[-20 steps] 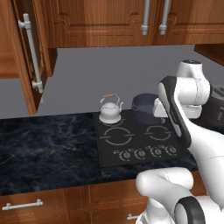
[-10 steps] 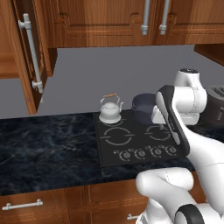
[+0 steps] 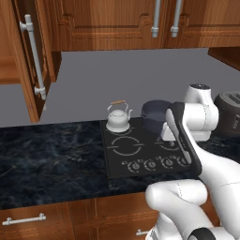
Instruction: Pick the kettle from the cabinet and place it on a stove burner. Then pick the pot from the counter and place it on another stove burner. Finally, turn both burners on.
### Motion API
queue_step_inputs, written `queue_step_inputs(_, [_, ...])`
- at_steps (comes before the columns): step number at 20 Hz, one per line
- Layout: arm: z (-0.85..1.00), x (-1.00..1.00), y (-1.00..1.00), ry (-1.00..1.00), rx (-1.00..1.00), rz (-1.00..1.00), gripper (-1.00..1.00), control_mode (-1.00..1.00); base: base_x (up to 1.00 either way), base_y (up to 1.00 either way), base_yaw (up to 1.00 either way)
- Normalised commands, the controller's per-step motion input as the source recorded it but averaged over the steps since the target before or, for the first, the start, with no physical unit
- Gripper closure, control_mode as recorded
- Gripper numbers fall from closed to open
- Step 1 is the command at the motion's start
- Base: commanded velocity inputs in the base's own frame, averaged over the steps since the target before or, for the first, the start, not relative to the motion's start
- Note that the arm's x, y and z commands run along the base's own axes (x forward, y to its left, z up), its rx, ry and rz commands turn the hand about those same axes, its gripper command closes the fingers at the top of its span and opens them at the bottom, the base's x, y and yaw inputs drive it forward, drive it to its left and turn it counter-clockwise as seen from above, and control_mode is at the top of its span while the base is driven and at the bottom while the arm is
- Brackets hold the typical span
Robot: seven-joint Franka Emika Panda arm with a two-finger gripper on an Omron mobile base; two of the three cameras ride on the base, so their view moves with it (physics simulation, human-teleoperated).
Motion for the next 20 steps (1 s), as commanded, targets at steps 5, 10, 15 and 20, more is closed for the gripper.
queue_step_inputs(5, [-0.26, 0.0, -0.01, 0.0, 0.0, 0.07, -1.0, -1.0, 0.0, 0.0, 0.0])
queue_step_inputs(10, [-0.23, 0.0, 0.0, 0.0, -0.01, 0.04, -1.0, -1.0, 0.0, 0.0, 0.0])
queue_step_inputs(15, [-0.21, 0.1, -0.06, 0.0, 0.0, 0.04, -1.0, -1.0, 0.0, 0.0, 0.0])
queue_step_inputs(20, [-0.2, 0.19, -0.09, 0.0, 0.0, 0.04, -1.0, -1.0, 0.0, 0.0, 0.0])
